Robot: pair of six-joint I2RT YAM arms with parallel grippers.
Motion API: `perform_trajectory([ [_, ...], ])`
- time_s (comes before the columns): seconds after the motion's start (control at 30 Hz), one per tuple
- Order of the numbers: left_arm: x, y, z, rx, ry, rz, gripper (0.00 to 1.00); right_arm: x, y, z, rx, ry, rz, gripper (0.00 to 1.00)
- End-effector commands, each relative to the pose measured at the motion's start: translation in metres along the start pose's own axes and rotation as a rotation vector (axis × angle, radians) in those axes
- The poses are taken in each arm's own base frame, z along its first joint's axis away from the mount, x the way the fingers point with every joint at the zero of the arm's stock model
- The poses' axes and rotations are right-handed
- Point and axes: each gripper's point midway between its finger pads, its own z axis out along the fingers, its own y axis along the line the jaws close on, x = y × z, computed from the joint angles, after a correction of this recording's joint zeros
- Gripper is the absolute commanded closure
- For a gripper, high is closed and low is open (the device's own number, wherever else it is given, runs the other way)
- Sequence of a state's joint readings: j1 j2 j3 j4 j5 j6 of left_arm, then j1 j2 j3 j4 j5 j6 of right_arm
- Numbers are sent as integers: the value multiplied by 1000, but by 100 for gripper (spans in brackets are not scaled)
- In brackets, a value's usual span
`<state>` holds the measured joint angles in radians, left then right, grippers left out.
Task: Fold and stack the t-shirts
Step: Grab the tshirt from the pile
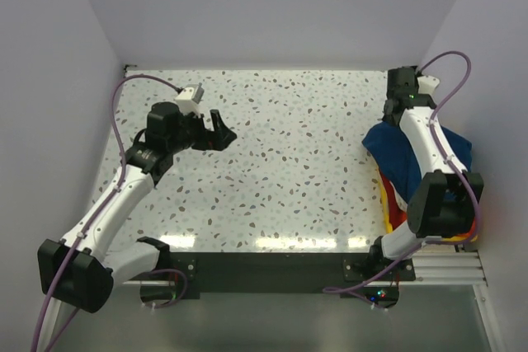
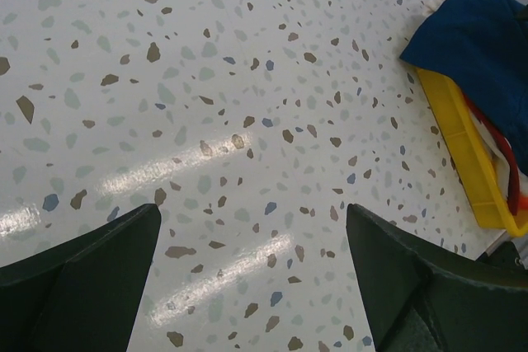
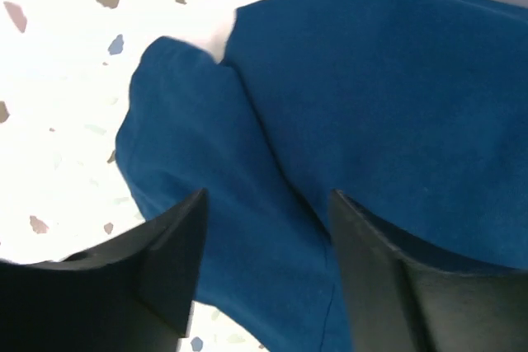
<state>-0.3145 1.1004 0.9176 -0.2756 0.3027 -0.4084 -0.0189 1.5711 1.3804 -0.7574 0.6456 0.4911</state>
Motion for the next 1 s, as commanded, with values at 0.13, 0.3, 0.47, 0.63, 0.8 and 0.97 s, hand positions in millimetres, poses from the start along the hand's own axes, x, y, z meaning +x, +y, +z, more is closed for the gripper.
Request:
perform_trajectory([
  [0.13, -1, -5, 4, 41, -12, -5, 0, 1, -25, 21, 87, -1, 22, 48],
  [0.3, -1, -5, 5, 43, -10, -5, 0, 13, -26, 30, 97, 25, 6, 50],
  [0.47, 1, -4, 5, 39, -7, -5, 0, 13, -24, 25, 64, 20, 28, 72],
  [0.63, 1, -3, 5, 32, -8, -7, 0, -13, -29, -2, 28, -19, 60, 100],
  [0.8, -1, -2, 5, 27, -12, -5, 0, -57, -39, -53, -77, -124, 134, 100],
  [0.97, -1, -3, 5, 29, -12, -5, 0, -92, -22, -110, -328, -186, 168, 100],
])
